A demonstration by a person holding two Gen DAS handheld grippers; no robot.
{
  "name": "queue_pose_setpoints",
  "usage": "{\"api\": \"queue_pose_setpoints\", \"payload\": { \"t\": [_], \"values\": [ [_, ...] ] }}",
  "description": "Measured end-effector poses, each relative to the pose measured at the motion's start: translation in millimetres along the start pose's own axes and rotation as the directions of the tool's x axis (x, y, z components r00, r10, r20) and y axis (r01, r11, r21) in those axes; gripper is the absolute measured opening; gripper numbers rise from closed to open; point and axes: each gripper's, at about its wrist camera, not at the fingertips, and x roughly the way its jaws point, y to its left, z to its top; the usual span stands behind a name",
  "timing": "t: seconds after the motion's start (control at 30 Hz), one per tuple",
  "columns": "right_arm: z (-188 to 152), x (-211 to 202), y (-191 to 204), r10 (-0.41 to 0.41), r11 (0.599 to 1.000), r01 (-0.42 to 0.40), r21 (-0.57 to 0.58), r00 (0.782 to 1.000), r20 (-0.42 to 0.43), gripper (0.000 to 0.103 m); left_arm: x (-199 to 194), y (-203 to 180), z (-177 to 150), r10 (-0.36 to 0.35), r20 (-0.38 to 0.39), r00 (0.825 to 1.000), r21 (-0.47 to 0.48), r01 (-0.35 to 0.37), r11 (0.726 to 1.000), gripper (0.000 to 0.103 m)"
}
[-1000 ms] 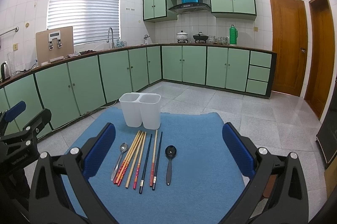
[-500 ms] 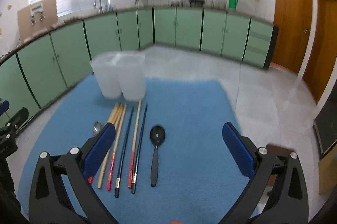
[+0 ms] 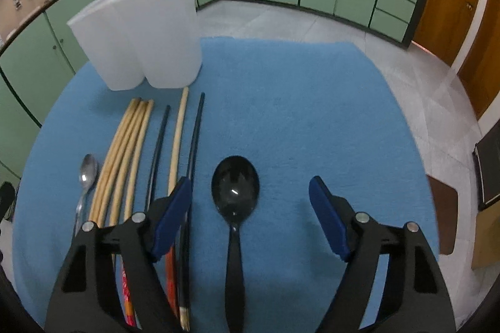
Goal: Organize utensils
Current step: 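Grasp the black plastic spoon with the right tool while the left tool grasps the metal spoon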
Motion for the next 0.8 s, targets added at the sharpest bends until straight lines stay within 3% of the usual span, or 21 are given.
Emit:
{"api": "queue_pose_setpoints", "payload": {
  "t": [0.07,0.3,0.53,0.8],
  "values": [
    [1.8,9.4,1.7,-0.008,1.0,0.008,0.0,1.0,-0.009,0.068,6.9,-4.9,-0.7,-0.018,-0.012,1.0,0.009,0.018,1.0,0.097],
    [3.7,20.3,-3.3,0.015,1.0,-0.015,-0.001,1.0,-0.025,0.034,29.0,-26.3,3.3,-0.078,-0.06,0.995,0.019,0.079,0.997,0.097],
    [4.1,14.3,-13.4,0.065,0.998,-0.065,0.018,0.997,-0.028,0.034,51.4,-47.1,16.1,-0.11,-0.096,0.989,0.015,0.112,0.994,0.097],
    [-2.3,12.0,-15.1,0.068,0.998,-0.068,0.011,0.998,-0.014,0.035,83.2,-57.6,26.2,-0.068,-0.147,0.987,0.016,0.072,0.997,0.095]
  ]
}}
